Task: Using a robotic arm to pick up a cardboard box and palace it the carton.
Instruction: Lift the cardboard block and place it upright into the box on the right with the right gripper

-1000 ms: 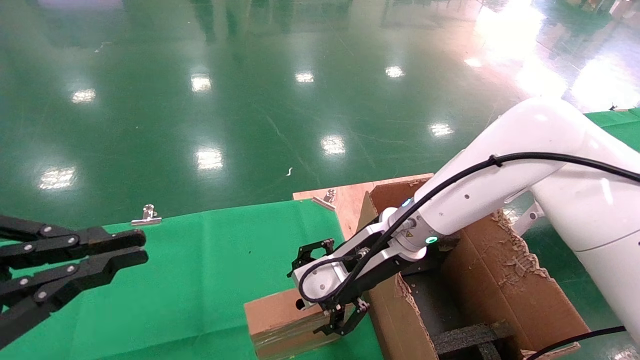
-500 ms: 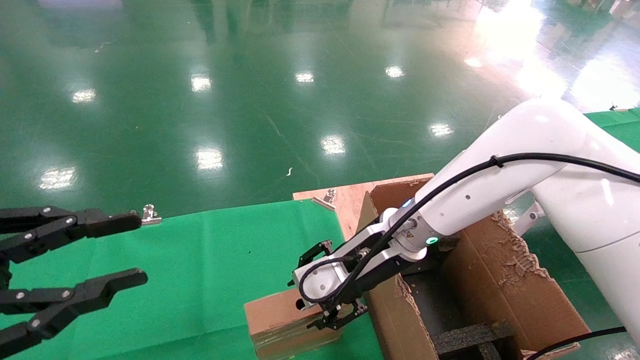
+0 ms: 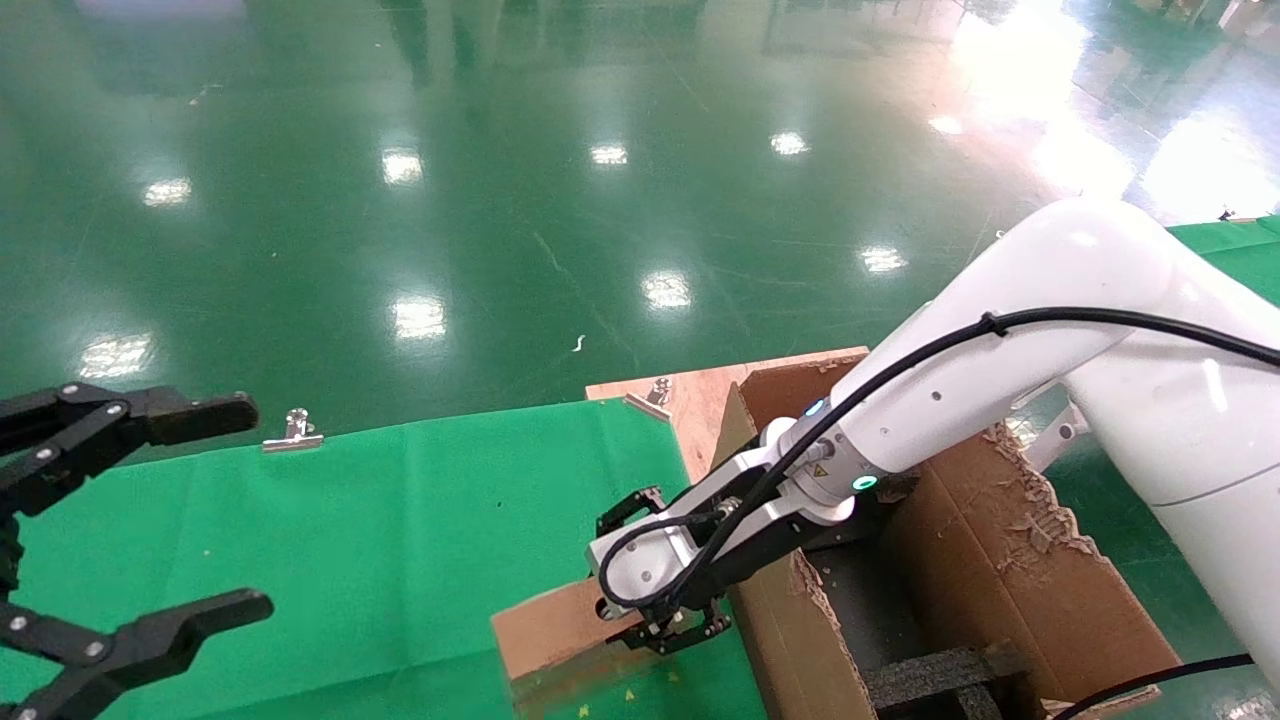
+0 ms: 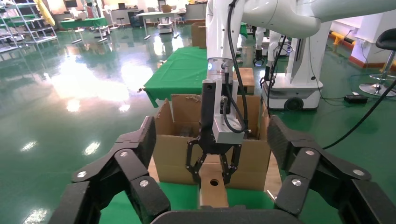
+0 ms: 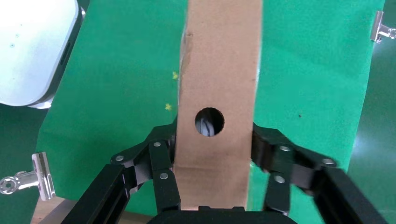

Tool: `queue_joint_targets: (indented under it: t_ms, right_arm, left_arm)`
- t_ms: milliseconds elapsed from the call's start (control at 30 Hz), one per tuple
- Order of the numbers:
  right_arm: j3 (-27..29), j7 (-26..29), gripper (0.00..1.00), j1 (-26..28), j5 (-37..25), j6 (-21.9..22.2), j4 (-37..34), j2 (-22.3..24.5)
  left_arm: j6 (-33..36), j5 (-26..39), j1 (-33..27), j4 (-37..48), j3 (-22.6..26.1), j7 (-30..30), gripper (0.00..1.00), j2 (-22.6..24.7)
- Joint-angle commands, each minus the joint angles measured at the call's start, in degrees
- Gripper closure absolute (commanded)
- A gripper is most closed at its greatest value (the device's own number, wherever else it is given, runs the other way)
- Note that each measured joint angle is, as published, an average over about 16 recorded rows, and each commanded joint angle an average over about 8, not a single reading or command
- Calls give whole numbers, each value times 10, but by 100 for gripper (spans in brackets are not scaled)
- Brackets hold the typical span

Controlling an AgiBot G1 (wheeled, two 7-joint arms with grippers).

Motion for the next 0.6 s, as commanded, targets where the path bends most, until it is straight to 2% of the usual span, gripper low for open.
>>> queue_joint_targets:
  t_ms: [33, 233, 600]
  right_arm:
    - [1, 1, 100, -1, 1, 2, 0, 0]
    - [5, -7, 100, 48, 28, -10, -32, 8]
    - [-49, -72, 100, 217, 104, -21, -133, 18]
  left_arm:
    - [0, 0, 0, 0, 0, 0, 0, 0]
    - [0, 0, 0, 0, 0, 0, 0, 0]
    - [0, 0, 0, 0, 0, 0, 0, 0]
